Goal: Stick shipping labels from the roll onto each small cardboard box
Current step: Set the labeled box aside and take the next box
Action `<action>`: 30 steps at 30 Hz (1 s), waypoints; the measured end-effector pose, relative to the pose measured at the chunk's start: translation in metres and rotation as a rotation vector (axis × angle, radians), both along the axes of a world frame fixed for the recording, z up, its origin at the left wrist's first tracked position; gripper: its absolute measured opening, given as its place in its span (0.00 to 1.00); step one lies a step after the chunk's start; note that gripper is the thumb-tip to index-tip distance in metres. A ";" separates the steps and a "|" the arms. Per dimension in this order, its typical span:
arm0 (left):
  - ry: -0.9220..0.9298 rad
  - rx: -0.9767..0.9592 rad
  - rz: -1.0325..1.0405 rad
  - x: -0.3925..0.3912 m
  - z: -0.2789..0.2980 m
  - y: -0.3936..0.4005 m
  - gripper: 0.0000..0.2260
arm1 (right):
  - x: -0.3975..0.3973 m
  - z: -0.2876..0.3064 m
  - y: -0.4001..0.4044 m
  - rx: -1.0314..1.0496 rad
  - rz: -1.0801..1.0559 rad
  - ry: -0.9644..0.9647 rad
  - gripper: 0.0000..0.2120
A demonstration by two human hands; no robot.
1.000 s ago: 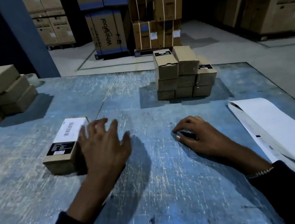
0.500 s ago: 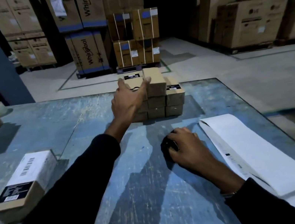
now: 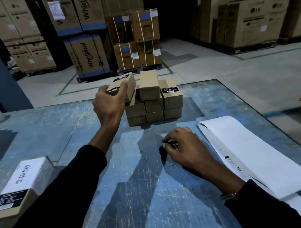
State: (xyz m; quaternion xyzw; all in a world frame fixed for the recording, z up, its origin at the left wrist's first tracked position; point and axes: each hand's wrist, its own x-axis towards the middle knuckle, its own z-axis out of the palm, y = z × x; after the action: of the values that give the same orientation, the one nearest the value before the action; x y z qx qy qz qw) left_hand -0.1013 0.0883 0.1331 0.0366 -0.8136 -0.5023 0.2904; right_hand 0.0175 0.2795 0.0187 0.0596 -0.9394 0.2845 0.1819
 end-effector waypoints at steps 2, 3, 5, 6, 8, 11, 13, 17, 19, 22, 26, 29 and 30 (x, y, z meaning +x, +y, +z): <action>0.045 0.072 -0.039 0.021 -0.004 -0.012 0.25 | 0.000 0.002 0.001 -0.006 -0.027 0.030 0.08; 0.058 0.143 -0.073 0.033 -0.007 -0.020 0.24 | 0.000 0.004 0.001 -0.014 -0.034 0.052 0.08; 0.028 0.326 -0.151 0.061 -0.014 -0.038 0.19 | 0.002 0.009 0.001 -0.073 -0.048 0.086 0.09; -0.023 0.440 -0.192 0.077 -0.018 -0.047 0.16 | 0.004 0.013 0.001 -0.138 -0.047 0.085 0.13; -0.147 0.634 -0.258 0.112 -0.026 -0.061 0.16 | 0.007 0.023 -0.001 -0.347 0.005 -0.012 0.28; -0.323 0.796 -0.313 0.146 -0.043 -0.070 0.19 | 0.015 0.039 -0.011 -0.547 0.166 -0.240 0.50; -0.489 0.901 -0.352 0.152 -0.051 -0.068 0.22 | 0.021 0.045 -0.015 -0.590 0.269 -0.292 0.54; -0.728 0.887 -0.472 0.147 -0.056 -0.063 0.24 | 0.029 0.053 -0.011 -0.743 0.367 -0.325 0.34; -0.806 0.854 -0.526 0.143 -0.060 -0.064 0.26 | 0.029 0.055 -0.006 -0.783 0.365 -0.339 0.26; -0.788 0.750 -0.578 0.136 -0.064 -0.072 0.28 | 0.027 0.054 0.000 -0.782 0.377 -0.355 0.26; -0.641 0.458 -0.635 0.136 -0.062 -0.081 0.20 | 0.026 0.054 0.009 -0.847 0.428 -0.405 0.23; -0.502 0.320 -0.799 0.134 -0.061 -0.090 0.10 | 0.024 0.054 0.017 -0.760 0.477 -0.405 0.27; -0.440 0.282 -0.837 0.133 -0.062 -0.092 0.10 | 0.024 0.054 0.020 -0.720 0.495 -0.415 0.29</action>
State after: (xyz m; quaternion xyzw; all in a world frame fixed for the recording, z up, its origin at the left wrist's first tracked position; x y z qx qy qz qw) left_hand 0.0316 -0.0042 0.0707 -0.1490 -0.7246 -0.6616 -0.1228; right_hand 0.0410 0.2996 0.0725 0.1566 -0.7551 0.6323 -0.0736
